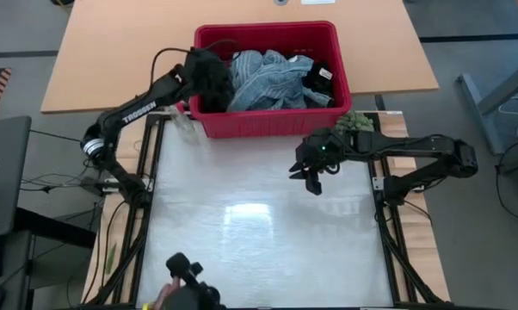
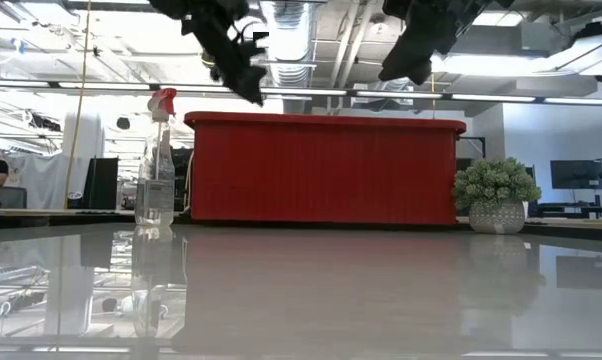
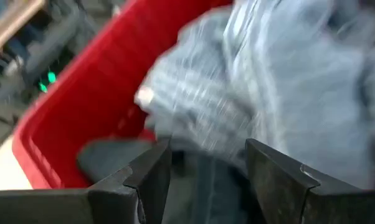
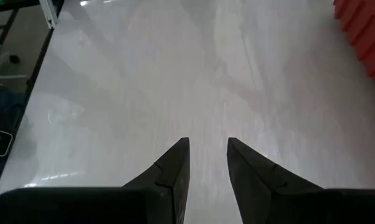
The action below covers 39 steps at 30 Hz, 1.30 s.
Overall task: Fold Laundry from Bin
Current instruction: Fold the dark blue pants
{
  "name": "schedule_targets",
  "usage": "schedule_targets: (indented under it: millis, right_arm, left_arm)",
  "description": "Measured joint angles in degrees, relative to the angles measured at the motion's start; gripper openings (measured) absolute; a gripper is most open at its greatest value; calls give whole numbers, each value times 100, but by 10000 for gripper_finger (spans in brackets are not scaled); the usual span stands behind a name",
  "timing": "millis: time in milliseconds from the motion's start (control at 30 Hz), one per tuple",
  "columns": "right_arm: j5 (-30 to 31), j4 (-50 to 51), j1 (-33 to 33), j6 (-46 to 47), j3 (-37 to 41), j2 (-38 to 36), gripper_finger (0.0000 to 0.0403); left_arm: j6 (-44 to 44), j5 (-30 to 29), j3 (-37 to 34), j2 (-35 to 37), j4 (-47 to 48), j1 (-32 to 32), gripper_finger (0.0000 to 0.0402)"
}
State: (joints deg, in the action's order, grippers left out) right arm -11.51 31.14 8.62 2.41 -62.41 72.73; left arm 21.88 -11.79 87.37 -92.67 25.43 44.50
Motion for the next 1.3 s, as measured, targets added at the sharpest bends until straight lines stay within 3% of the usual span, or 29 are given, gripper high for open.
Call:
schedule_targets:
  millis: [133, 633, 867, 1033, 1233, 1300]
  right_arm:
    - [7, -17, 0, 58, 0, 0, 132]
    - [338, -294, 203, -158, 0, 0, 132]
    - [452, -310, 208, -633, 2, 0, 132]
    - [455, -328, 214, -906, 2, 0, 132]
    - [453, -337, 271, -1049, 2, 0, 132]
    - [453, -334, 282, -1045, 2, 0, 132]
  left_arm:
    - [313, 52, -2, -176, 264, 149, 194]
    - [1601, -848, -4, -748, 401, 148, 194]
    - [1968, -1582, -6, -786, 486, 141, 190]
    - [2143, -2109, -6, -786, 701, 165, 148]
    - [1975, -2390, 89, -790, 700, 173, 24]
    - [1913, -2411, 258, -785, 701, 141, 11]
